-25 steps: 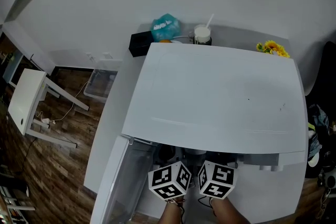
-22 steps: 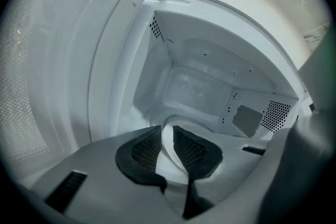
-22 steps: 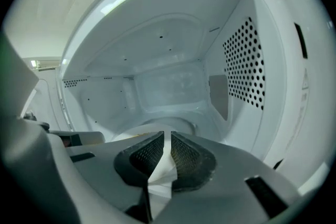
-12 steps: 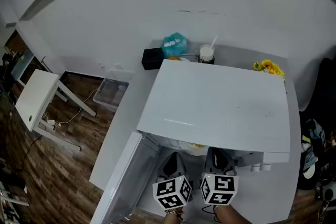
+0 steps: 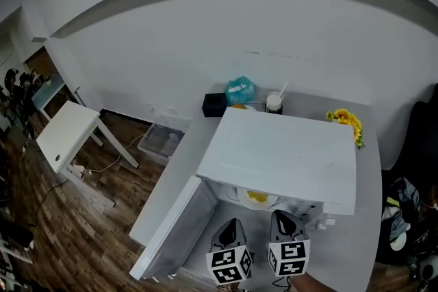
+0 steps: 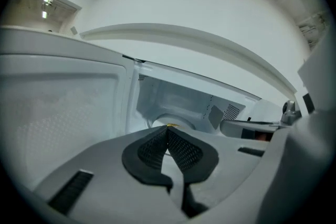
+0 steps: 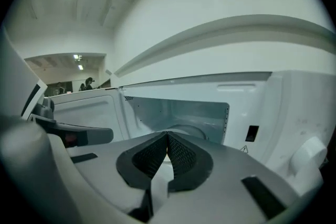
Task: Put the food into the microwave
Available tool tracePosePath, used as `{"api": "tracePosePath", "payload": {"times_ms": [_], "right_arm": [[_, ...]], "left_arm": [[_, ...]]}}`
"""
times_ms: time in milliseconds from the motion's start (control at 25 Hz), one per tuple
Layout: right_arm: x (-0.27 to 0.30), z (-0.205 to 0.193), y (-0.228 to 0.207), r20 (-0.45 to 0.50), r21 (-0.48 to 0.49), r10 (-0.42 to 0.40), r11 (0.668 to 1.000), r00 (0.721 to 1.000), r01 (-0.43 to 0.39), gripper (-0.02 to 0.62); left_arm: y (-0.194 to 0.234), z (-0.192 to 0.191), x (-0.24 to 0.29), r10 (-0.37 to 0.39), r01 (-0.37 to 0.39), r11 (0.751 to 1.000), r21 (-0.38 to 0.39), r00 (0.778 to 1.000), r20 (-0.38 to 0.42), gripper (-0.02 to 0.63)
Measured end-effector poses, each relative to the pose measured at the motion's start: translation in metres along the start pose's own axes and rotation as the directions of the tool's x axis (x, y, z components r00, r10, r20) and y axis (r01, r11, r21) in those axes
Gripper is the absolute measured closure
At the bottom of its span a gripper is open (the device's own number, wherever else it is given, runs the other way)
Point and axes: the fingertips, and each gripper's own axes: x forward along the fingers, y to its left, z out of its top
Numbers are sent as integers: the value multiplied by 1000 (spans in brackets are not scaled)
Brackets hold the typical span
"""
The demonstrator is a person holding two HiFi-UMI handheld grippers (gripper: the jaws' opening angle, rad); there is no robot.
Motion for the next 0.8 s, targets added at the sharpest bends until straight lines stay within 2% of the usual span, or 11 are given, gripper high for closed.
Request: {"api": "tracePosePath", "payload": {"times_ms": [240,800], "right_arm": [[-31,1,11,-16,-9,60,998,998,-60,578],[-90,-2,23,-31,-10,148,989,988,-149,578]], "left_arm": [[-18,3,-29,-6,6,1000,-8,1000,2,603],[-46,-5,-80,-27,26,999,28,1000,9,603]]}}
